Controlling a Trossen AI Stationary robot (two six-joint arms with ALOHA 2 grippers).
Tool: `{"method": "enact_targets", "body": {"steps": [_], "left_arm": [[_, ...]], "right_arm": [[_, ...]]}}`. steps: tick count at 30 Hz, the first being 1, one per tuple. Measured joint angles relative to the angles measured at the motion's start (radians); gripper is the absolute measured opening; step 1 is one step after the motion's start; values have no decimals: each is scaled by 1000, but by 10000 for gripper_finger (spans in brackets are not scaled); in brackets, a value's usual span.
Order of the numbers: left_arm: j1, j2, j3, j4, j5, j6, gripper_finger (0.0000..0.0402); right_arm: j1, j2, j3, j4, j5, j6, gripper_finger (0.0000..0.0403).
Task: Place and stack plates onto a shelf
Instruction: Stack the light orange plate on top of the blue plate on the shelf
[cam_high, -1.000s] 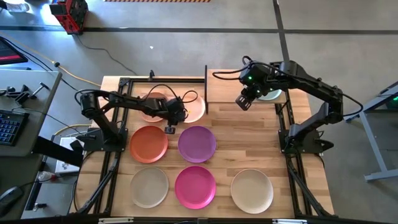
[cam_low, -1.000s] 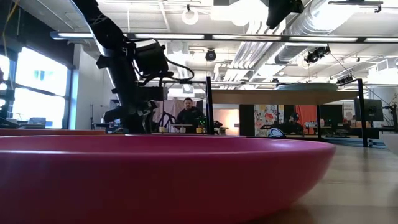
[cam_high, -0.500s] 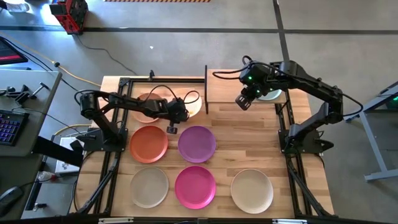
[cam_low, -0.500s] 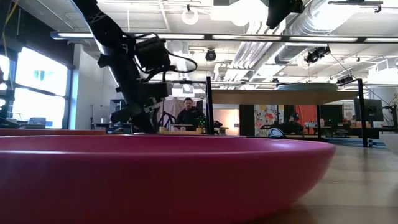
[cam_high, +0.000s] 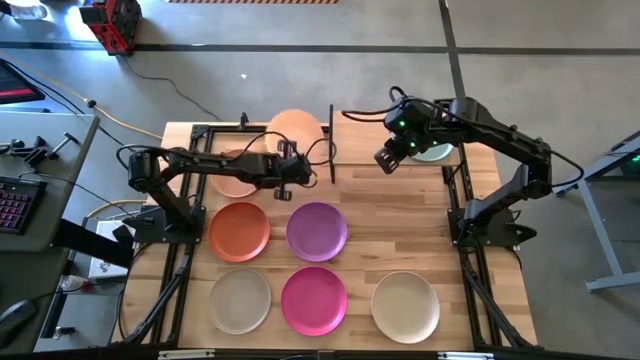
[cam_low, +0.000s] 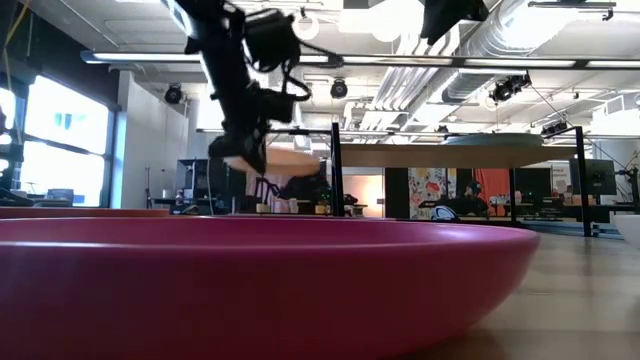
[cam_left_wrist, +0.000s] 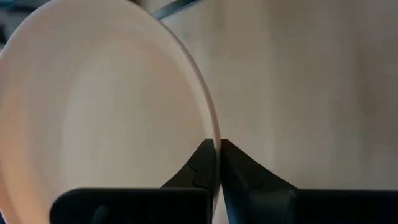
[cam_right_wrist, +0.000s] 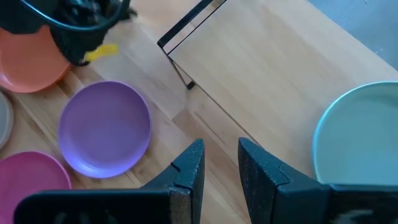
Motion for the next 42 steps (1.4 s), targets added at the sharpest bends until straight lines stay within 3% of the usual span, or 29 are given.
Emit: {"method": "enact_targets", "body": {"steps": [7, 12, 21, 30, 42], "left_arm": [[-11, -36, 169, -239, -134, -80, 1], [-52, -94, 244, -310, -199, -35, 1], [-187, -112, 308, -274, -202, 268, 1], [-271, -108, 308, -179, -226, 349, 1], [-304, -108, 308, -108, -284, 496, 1]], "right_arm": [[0, 0, 0, 0, -6, -26, 76], [0, 0, 0, 11, -4, -34, 93], [0, 0, 0, 153, 100, -31, 143], [0, 3, 0, 334, 107, -87, 145], [0, 3, 0, 374, 72, -60, 145]]}}
